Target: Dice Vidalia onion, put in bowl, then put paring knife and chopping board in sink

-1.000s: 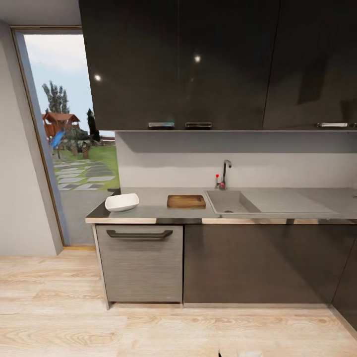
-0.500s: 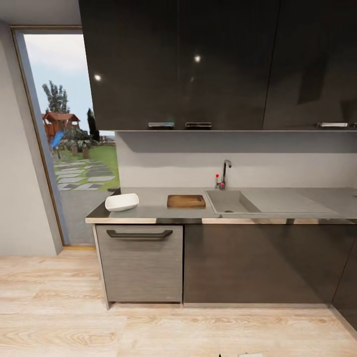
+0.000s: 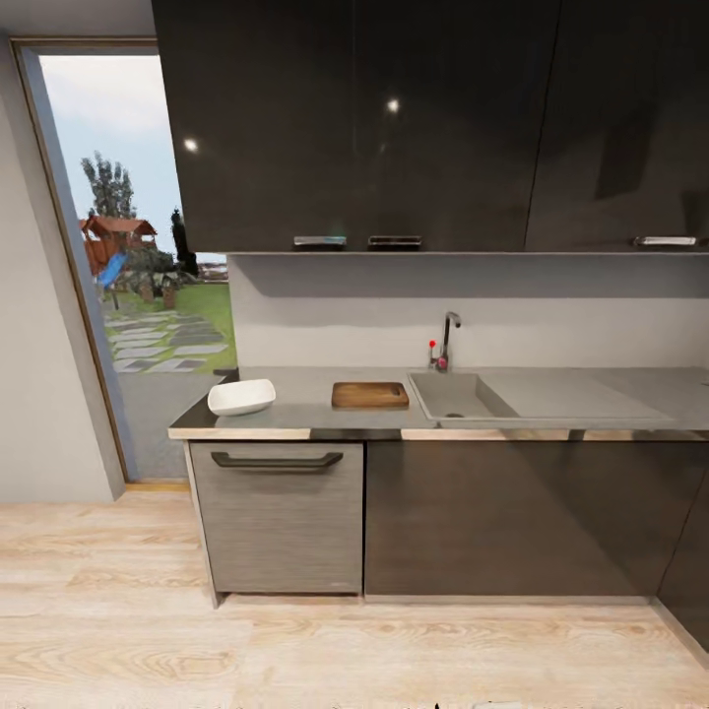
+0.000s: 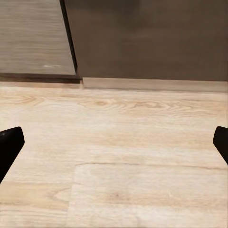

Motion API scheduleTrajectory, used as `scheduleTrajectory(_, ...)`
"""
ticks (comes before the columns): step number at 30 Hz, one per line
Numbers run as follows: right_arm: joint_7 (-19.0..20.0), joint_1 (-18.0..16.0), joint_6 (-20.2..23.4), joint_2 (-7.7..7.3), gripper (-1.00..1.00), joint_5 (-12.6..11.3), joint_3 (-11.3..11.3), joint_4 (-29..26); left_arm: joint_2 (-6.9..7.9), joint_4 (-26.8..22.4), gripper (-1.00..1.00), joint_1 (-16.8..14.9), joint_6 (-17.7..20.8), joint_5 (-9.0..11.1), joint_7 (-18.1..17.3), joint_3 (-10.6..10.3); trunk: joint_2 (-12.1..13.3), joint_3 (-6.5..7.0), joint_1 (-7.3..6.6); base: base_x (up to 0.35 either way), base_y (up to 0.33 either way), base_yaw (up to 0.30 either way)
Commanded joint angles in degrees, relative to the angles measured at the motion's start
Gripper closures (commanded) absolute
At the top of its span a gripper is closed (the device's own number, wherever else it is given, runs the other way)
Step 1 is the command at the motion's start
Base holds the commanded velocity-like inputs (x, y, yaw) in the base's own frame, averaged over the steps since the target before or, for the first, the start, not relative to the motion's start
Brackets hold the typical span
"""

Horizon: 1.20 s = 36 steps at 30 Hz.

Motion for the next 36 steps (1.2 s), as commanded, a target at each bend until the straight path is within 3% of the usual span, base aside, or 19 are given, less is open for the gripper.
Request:
scheduleTrajectory(1, -0.36, -0.05, -0.13, 0.02, -1.0, -0.16, 0.48, 0.05, -0.02, 0.0, -1.0, -0.02, -0.13, 0.06, 0.08, 0.02, -0.04, -0.15, 0.0, 0.0, 0.0, 0.0)
scheduleTrajectory(18, -0.36, -0.05, -0.13, 0.04, -1.0, -0.16, 0.48, 0.05, -0.1, 0.03, -1.0, -0.02, -0.11, -0.03, 0.08, 0.05, -0.04, -1.68, 0.0, 0.014, -0.018, -0.028)
scheduleTrajectory(36, -0.32, -0.03, -0.13, 0.04, -1.0, -0.16, 0.48, 0.05, 0.08, 0.03, -1.0, -0.02, -0.11, 0.01, 0.08, 0.05, -0.04, -1.94, 0.0, 0.094, -0.104, -0.258)
